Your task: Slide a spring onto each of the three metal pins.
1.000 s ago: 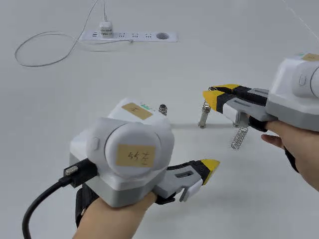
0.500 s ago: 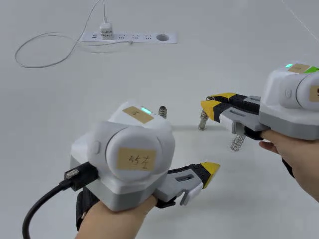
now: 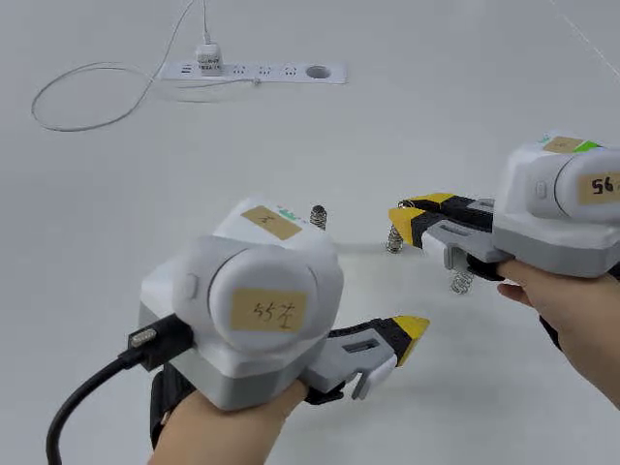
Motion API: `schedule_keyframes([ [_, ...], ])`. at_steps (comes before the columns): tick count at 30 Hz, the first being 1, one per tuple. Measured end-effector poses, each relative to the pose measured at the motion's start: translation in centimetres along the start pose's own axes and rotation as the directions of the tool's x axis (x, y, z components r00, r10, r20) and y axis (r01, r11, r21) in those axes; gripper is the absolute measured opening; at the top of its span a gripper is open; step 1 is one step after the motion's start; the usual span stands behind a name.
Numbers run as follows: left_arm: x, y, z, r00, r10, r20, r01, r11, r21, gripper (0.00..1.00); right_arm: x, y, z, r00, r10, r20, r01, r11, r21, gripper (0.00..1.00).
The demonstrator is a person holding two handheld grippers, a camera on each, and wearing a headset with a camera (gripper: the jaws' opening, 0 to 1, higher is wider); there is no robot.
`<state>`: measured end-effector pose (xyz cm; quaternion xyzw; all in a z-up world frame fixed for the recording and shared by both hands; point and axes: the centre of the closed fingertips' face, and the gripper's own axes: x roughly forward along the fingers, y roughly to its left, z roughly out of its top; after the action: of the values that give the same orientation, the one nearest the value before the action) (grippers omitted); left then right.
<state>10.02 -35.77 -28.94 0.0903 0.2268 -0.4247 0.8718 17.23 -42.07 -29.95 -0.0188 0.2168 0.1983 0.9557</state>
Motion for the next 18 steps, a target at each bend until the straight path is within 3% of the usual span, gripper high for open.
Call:
schedule_keyframes([
  [7, 0.05, 0.08, -0.01, 1.0, 0.002, -0.001, -0.002, 1.0, -0.001, 0.83, 0.21, -0.11, -0.78, 0.9998, -0.001, -0.021, 0.001, 1.0, 0.011, 0.11],
  [18, 0.07, 0.02, 0.02, 1.0, -0.001, 0.0, 0.001, 1.0, 0.003, 0.83, 0.19, -0.04, -0.69, 0.9999, -0.005, -0.01, 0.005, 1.0, 0.01, 0.12],
])
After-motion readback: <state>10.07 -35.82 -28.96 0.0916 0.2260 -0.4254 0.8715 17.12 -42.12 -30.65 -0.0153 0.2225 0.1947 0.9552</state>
